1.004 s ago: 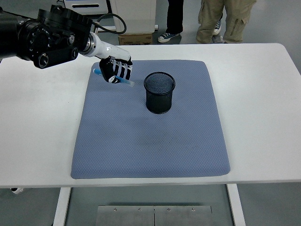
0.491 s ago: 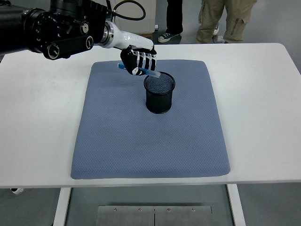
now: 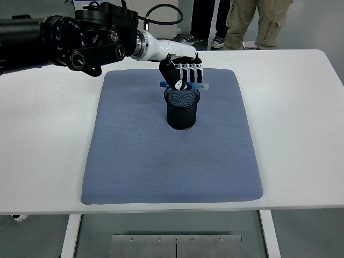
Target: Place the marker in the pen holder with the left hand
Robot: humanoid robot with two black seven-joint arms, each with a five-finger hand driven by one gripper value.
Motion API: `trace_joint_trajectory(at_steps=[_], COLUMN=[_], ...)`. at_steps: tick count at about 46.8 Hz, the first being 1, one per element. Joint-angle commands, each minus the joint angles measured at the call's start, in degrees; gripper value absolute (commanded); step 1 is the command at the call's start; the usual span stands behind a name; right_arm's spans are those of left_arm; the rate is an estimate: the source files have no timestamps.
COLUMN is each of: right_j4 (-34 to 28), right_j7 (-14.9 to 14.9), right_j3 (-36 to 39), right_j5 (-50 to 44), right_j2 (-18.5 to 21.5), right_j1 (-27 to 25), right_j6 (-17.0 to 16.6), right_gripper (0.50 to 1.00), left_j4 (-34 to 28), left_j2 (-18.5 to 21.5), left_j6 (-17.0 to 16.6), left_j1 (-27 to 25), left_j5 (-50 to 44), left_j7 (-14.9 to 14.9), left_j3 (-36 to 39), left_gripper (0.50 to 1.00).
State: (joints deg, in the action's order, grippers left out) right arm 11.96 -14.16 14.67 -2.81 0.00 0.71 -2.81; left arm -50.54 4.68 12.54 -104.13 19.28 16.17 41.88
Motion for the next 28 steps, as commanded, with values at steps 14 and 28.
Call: trace_joint_trajectory(at_steps=[14,28], right_j4=[0.0,0.0], right_j7=[0.0,0.0], right_j3=[0.0,-0.1], right_j5=[0.0,0.0], right_j2=[0.0,0.0], right_j1=[0.0,0.0], right_j6=[0.0,0.0], right_gripper=[1.0,1.0], left_j4=[0.9,1.1], left_j2=[-1.5,-1.5], left_j6=[-1.5,-2.8], left_j1=[2.7,3.6], left_j5=[-5.8,-9.6], left_j7=[0.3,1.6], left_j3=[-1.9,-1.9], left_gripper=[0.5,0.572])
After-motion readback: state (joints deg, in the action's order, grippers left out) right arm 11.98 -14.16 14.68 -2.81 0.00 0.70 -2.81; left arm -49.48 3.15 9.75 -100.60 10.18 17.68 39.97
